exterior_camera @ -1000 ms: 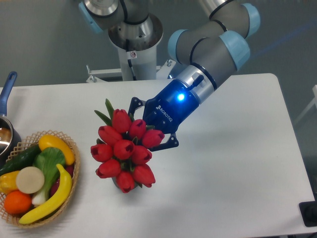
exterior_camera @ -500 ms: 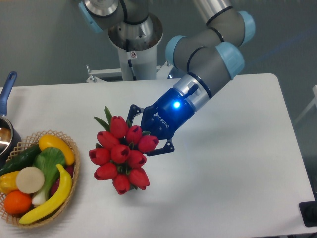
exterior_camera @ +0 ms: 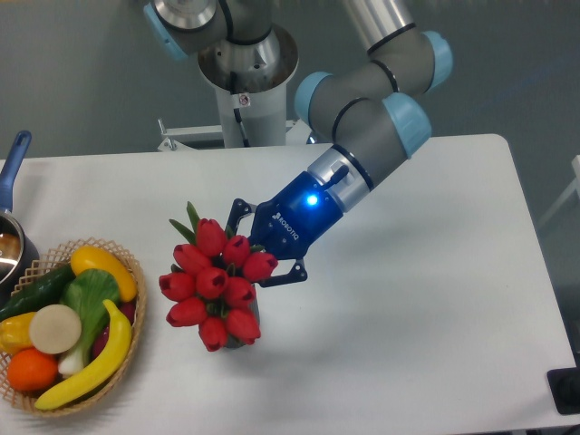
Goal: Insert the flowers into the vase
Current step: 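Push the tulips deeper into the vase, settling the bunch upright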
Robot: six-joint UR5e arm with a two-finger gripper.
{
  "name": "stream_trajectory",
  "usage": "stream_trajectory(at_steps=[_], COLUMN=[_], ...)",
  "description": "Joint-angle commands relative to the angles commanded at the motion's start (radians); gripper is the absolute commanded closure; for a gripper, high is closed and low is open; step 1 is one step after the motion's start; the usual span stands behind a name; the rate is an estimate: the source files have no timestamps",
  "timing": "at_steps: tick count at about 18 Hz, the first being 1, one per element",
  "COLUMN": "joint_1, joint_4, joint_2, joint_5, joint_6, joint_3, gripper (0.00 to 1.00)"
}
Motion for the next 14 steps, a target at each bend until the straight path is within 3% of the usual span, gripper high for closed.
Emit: stream_trajectory(at_steps=[8, 10, 14], joint_1=[0.0, 0.0, -0.002], joint_4=[-0.002, -0.002, -0.003], joint_2=[-0.008, -0.011, -0.018], joint_5=[0.018, 0.034, 0.041], joint_6=[-0.001, 0.0, -0.001], joint_3=[-0.02, -0.022, -0.02], gripper=[0.61, 0.5, 0.42])
